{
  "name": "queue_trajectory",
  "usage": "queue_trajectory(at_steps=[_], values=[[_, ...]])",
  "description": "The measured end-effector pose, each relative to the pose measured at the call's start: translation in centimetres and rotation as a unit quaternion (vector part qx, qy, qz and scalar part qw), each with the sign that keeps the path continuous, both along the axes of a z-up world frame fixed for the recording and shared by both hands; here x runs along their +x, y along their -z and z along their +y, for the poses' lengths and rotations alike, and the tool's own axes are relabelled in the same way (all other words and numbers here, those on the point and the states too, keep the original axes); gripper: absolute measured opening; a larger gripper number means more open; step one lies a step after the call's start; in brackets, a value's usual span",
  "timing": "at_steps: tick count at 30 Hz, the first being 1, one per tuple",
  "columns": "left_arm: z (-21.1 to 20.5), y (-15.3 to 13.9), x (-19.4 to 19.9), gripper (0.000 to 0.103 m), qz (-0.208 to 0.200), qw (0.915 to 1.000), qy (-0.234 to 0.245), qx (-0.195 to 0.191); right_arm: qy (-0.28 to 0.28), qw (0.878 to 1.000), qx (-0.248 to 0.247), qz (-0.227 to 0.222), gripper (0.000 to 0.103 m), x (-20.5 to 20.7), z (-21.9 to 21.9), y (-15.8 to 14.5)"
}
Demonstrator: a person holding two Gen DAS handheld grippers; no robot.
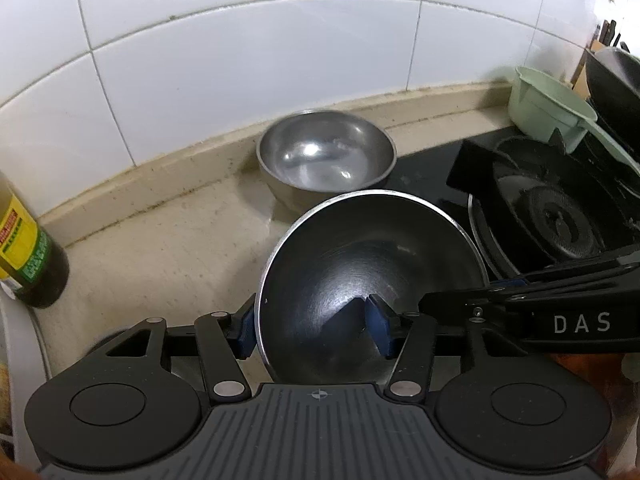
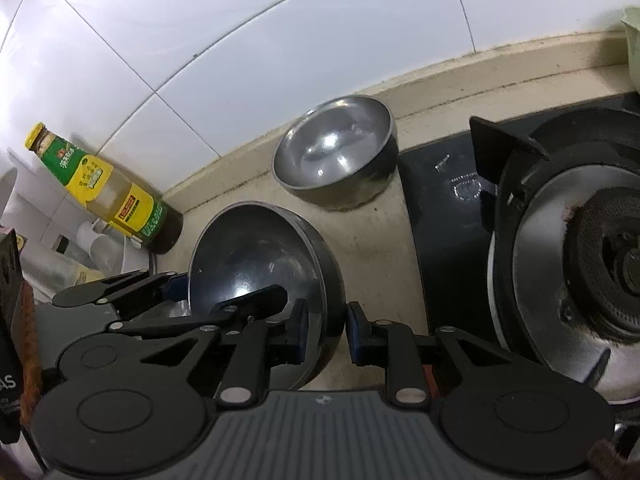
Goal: Organize plates and bowls
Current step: 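Lift the steel bowl with both grippers toward another steel bowl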
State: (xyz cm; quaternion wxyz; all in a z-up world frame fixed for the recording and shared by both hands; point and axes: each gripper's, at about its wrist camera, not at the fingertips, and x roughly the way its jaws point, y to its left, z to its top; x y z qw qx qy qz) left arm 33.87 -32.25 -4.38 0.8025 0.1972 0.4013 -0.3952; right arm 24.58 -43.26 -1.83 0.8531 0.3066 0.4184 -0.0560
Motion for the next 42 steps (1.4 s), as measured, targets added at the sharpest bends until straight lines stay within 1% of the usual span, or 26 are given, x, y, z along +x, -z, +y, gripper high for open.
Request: queue_trajectory(at_steps=[6, 9, 13, 15, 18, 21, 22, 25, 29, 31, 34, 36, 38, 39, 41, 42], values=[[-0.5, 1.9, 0.4, 0.062, 0.029, 0.9994, 0.0, 0.019, 0.001, 1.0, 0.0, 0.018, 0.02, 0.4, 0.0, 1.3], [-0.1, 2.2, 0.1, 0.064, 0.035, 0.9992, 0.006, 0.019, -0.007, 1.0, -0.003, 0.028, 0.02, 0.5, 0.0, 1.4], [0.4, 2.0, -0.7, 0.071, 0.036, 0.999, 0.012, 0.021, -0.017, 0.999, 0.002, 0.041, 0.02, 0.4, 0.4, 1.5], [0.5, 2.0, -0.8, 0.071, 0.036, 0.999, 0.015, 0.021, -0.022, 0.999, 0.007, 0.045, 0.02, 0.3, 0.4, 1.6], [0.8, 1.8, 0.0, 0.065, 0.046, 0.9987, 0.012, 0.015, -0.027, 0.998, 0.006, 0.049, 0.02, 0.5, 0.2, 1.7], [1.7, 0.6, 1.1, 0.068, 0.034, 0.9993, -0.014, 0.001, -0.023, 0.999, -0.004, 0.045, 0.021, 0.5, -0.3, 1.1], [2.2, 0.1, 1.5, 0.071, 0.031, 0.9992, -0.023, -0.007, -0.021, 0.999, -0.002, 0.044, 0.021, 0.5, -0.5, 1.0], [3.9, -1.4, 2.4, 0.073, 0.022, 0.998, -0.052, -0.027, -0.02, 0.999, -0.005, 0.036, 0.022, 0.3, -0.8, 0.5], [7.6, -2.6, 2.3, 0.074, 0.022, 0.9943, -0.093, -0.046, -0.014, 0.998, -0.052, 0.026, 0.023, -0.1, -0.7, -0.3], [9.3, -2.4, 2.1, 0.074, 0.03, 0.9919, -0.115, -0.044, -0.012, 0.998, -0.063, 0.016, 0.024, -0.2, -0.6, -1.0], [11.6, -2.1, 1.5, 0.074, 0.049, 0.987, -0.145, -0.048, -0.036, 0.996, -0.085, -0.019, 0.025, 0.4, 0.8, -2.7], [12.8, -1.9, 0.6, 0.074, 0.054, 0.9836, -0.163, -0.055, -0.064, 0.993, -0.096, -0.034, 0.028, 1.4, 2.2, -3.5], [14.0, -1.6, 0.2, 0.073, 0.064, 0.9786, -0.185, -0.064, -0.104, 0.989, -0.098, -0.039, 0.029, 2.9, 4.0, -3.6], [14.4, -1.5, 0.1, 0.073, 0.065, 0.9763, -0.194, -0.071, -0.126, 0.986, -0.102, -0.04, 0.029, 3.9, 5.0, -3.5], [15.1, -1.4, -0.2, 0.073, 0.06, 0.972, -0.215, -0.074, -0.158, 0.981, -0.11, -0.034, 0.029, 5.9, 6.9, -3.0], [15.3, -1.4, -0.1, 0.073, 0.063, 0.9698, -0.223, -0.075, -0.174, 0.978, -0.107, -0.034, 0.029, 6.6, 7.6, -2.8]])
